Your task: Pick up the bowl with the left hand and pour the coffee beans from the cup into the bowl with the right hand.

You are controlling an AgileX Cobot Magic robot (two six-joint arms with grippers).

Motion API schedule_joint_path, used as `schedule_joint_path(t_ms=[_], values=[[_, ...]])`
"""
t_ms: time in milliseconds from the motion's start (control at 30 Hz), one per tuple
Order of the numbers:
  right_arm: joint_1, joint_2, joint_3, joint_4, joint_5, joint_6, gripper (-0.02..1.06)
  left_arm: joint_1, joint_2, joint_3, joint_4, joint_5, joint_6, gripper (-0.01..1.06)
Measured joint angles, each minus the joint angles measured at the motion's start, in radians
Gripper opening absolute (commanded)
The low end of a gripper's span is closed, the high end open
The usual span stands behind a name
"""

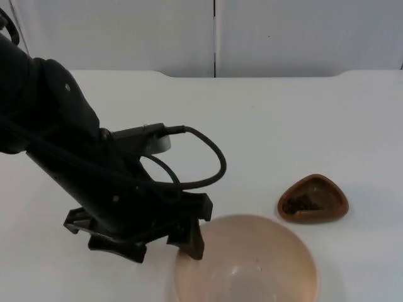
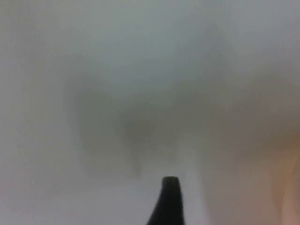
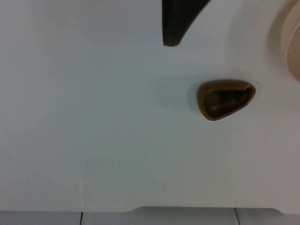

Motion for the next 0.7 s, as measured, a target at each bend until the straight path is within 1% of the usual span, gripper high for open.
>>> schedule_joint_path(t_ms=[100, 133, 267, 300, 333, 433, 700], values=[[0.0, 0.0, 0.0, 0.0, 0.0, 0.0, 1.05, 0.0, 0.0, 0.0, -0.002, 0.0, 0.0, 0.43], [0.0, 0.0, 0.0, 0.0, 0.0, 0.0, 1.05, 0.0, 0.0, 0.0, -0.002, 0.0, 0.002, 0.43], [0.0, 0.0, 0.0, 0.0, 0.0, 0.0, 1.05, 0.0, 0.0, 0.0, -0.004, 0.0, 0.002, 0.19], [0.0, 0.0, 0.0, 0.0, 0.0, 0.0, 1.05, 0.0, 0.0, 0.0, -0.004, 0.0, 0.002, 0.19], [0.0, 0.0, 0.0, 0.0, 0.0, 0.0, 1.05, 0.0, 0.0, 0.0, -0.004, 0.0, 0.002, 0.11], [0.0, 0.0, 0.0, 0.0, 0.0, 0.0, 1.05, 0.0, 0.0, 0.0, -0.004, 0.002, 0.002, 0.0], [0.0, 0.0, 0.0, 0.0, 0.0, 0.0, 1.05, 0.0, -0.002, 0.0, 0.014, 0.004, 0.004, 0.0]])
